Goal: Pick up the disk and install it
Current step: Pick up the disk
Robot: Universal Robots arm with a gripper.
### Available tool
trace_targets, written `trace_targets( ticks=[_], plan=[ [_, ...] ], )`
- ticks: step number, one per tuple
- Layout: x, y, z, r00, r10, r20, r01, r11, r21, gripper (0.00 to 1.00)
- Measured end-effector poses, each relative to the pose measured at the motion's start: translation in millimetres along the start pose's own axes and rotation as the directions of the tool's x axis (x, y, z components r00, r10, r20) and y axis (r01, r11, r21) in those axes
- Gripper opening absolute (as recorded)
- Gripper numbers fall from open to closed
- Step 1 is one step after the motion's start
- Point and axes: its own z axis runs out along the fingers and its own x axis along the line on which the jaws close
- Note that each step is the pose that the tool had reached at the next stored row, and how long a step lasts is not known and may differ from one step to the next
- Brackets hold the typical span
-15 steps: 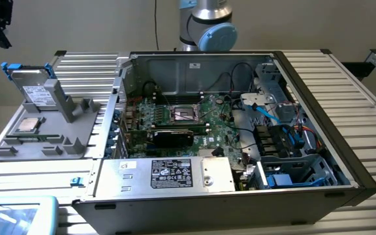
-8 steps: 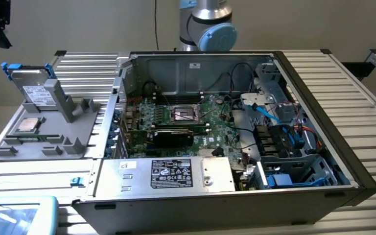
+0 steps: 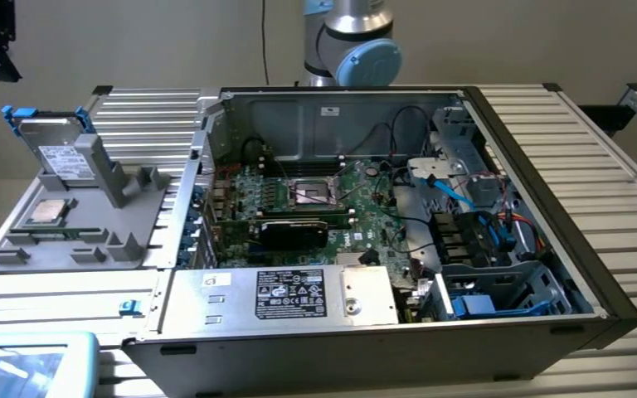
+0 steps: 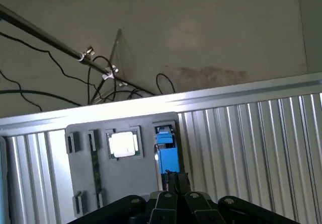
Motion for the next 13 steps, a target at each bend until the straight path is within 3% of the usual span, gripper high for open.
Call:
trace_targets(
  ticks=[7, 13],
  plan=[
    [0.0, 0.0, 0.0, 0.9985, -0.054, -0.0006, 0.054, 0.9985, 0.0068, 0.11],
    [0.0, 0.0, 0.0, 0.9985, -0.055, -0.0006, 0.055, 0.9984, 0.0073, 0.11]
  ],
)
